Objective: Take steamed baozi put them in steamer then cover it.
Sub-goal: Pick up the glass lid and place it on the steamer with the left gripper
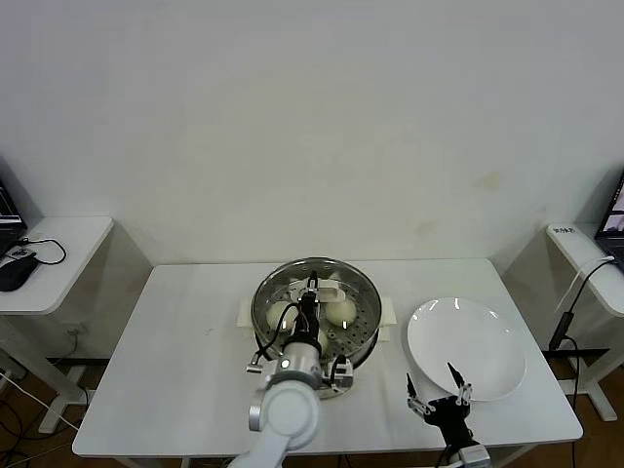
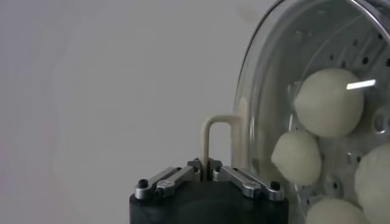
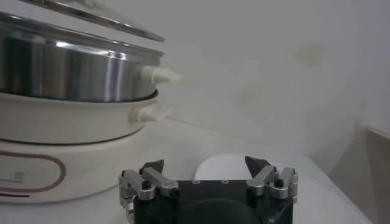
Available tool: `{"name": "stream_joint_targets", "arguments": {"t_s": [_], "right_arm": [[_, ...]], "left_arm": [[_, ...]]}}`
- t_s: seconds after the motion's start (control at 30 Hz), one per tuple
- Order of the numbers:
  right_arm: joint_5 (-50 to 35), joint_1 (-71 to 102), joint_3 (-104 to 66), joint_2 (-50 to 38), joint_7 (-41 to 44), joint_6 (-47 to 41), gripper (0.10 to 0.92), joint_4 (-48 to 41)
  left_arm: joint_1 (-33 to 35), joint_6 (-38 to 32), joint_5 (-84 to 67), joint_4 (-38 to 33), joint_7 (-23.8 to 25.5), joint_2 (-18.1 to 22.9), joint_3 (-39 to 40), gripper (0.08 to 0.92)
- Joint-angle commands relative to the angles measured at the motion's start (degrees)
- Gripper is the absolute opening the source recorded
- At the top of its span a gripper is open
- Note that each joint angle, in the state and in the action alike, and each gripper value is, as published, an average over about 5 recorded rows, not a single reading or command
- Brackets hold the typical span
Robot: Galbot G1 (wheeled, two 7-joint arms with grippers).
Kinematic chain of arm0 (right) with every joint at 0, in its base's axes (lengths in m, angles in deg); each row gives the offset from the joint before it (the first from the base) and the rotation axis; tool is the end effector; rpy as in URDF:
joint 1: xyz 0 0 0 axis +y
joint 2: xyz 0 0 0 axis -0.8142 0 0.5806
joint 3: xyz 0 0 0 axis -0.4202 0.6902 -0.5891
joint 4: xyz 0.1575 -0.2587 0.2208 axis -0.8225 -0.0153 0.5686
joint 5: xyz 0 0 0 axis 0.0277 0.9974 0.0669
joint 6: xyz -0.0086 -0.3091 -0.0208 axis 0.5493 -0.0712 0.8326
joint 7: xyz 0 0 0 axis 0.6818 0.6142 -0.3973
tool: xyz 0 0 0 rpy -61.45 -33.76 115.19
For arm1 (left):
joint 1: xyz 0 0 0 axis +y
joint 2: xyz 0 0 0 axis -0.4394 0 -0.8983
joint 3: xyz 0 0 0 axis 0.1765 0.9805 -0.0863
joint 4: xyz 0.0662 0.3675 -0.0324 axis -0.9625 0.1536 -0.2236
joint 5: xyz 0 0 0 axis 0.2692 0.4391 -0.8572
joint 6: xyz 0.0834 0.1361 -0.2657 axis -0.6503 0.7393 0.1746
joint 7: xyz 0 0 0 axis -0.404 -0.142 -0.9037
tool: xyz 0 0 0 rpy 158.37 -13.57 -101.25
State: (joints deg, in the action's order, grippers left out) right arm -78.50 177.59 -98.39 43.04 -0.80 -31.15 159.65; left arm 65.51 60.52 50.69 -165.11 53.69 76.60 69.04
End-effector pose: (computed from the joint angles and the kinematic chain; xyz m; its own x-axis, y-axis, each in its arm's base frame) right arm 0.0932 -0.0516 -0.3855 -0.9809 -0.0677 0.1821 -0.1107 0.9650 -0.2379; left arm 0.2454 -0.1388 -0.2879 -0.9923 0.1103 0.0566 0.0562 -0.0067 0.9984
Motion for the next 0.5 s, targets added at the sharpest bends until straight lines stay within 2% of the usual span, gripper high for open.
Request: {"name": "stream_joint_targets", "arguments": {"t_s": [0.03, 0.5], "right_arm": [[0.08, 0.0, 0.21, -0.04, 0.08, 0.1, 0.823, -0.27], [0.19, 0.46, 0.29, -0.06, 0.24, 0.31, 0.823, -0.11]], "left_arm": [[0.18, -0.02, 0.65, 0.79, 0.23, 1.17, 0.11, 0.14], [-0.02, -0.13, 0.28, 1.83, -0.19, 1.77, -0.13, 0.14]]}}
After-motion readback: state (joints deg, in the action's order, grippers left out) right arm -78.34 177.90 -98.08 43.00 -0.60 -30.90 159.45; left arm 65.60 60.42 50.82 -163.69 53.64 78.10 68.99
